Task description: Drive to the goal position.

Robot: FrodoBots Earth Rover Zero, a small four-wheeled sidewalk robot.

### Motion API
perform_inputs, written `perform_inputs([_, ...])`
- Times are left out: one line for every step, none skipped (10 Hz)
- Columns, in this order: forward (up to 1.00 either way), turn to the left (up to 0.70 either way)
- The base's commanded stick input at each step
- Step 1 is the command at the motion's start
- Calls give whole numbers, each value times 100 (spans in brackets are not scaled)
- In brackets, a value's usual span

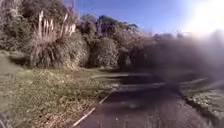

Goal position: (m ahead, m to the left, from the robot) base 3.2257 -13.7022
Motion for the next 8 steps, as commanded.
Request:
perform_inputs([0, -60])
perform_inputs([0, -60])
perform_inputs([0, -60])
perform_inputs([0, -60])
perform_inputs([0, -60])
perform_inputs([0, -60])
perform_inputs([0, -60])
perform_inputs([0, -60])
